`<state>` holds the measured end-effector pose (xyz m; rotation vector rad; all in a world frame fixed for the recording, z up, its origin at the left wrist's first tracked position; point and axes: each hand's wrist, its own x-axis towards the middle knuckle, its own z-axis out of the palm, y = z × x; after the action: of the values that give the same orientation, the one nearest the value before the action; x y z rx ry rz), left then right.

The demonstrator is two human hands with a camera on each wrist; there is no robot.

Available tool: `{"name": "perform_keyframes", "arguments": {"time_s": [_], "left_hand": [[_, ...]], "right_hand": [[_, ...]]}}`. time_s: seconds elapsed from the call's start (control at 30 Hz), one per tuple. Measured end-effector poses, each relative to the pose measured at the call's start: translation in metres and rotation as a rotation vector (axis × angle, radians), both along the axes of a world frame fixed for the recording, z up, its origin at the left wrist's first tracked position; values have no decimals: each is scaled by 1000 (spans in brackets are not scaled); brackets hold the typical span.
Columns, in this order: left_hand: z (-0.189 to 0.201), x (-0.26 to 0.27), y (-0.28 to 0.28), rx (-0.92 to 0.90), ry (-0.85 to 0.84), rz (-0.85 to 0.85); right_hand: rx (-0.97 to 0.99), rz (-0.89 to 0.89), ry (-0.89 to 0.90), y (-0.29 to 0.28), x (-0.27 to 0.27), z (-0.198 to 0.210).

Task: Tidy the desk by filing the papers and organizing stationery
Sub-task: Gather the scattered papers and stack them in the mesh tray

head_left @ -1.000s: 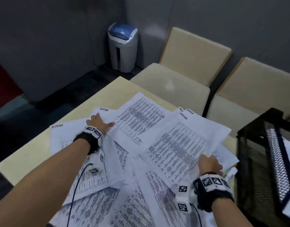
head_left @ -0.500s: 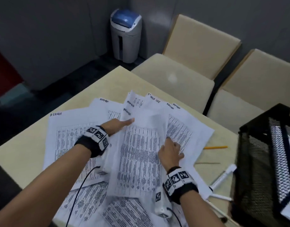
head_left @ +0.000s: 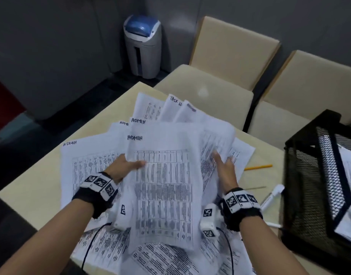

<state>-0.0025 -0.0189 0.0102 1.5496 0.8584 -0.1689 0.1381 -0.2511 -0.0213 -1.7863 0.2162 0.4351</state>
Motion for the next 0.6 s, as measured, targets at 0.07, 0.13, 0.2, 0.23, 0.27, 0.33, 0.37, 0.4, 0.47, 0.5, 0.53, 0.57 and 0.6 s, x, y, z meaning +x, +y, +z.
{"name": "perform_keyframes", "arguments": {"time_s": [0.07, 0.13, 0.2, 0.23, 0.27, 0.33, 0.37, 0.4, 0.47, 0.5, 0.53, 0.57, 0.6], "left_hand": [[-3, -2, -1, -76, 14, -111], [-15, -2, -3, -128, 19, -231], [-26, -2, -6, -68, 106, -297], [-26, -1, -9, 6, 133, -305], [-29, 2, -10, 116, 129, -292], [-20, 6, -15, 249, 13, -274], [-6, 8, -18, 310, -81, -245], [10, 9, -20, 373, -179, -202], [42, 12, -20, 529, -390, -65], [60, 13, -21, 580, -507, 17], [79, 14, -22, 599, -637, 83], [96, 15, -23, 591, -758, 132], [111, 15, -26, 557, -862, 164]], "right_hand": [[135, 114, 84, 13, -11, 5], [249, 289, 184, 22, -22, 0], [310, 364, 327, 26, -35, 0], [276, 362, 356, 25, -38, -3], [227, 366, 330, 25, -43, 4], [33, 366, 129, 23, -45, 11], [-64, 356, -19, 21, -46, 21], [-108, 321, -163, 20, -46, 32], [-50, 214, -451, 17, -44, 67], [-8, 149, -574, 15, -43, 88], [25, 82, -673, 14, -42, 106], [63, 30, -743, 14, -41, 123], [107, -17, -794, 12, -40, 137]]}}
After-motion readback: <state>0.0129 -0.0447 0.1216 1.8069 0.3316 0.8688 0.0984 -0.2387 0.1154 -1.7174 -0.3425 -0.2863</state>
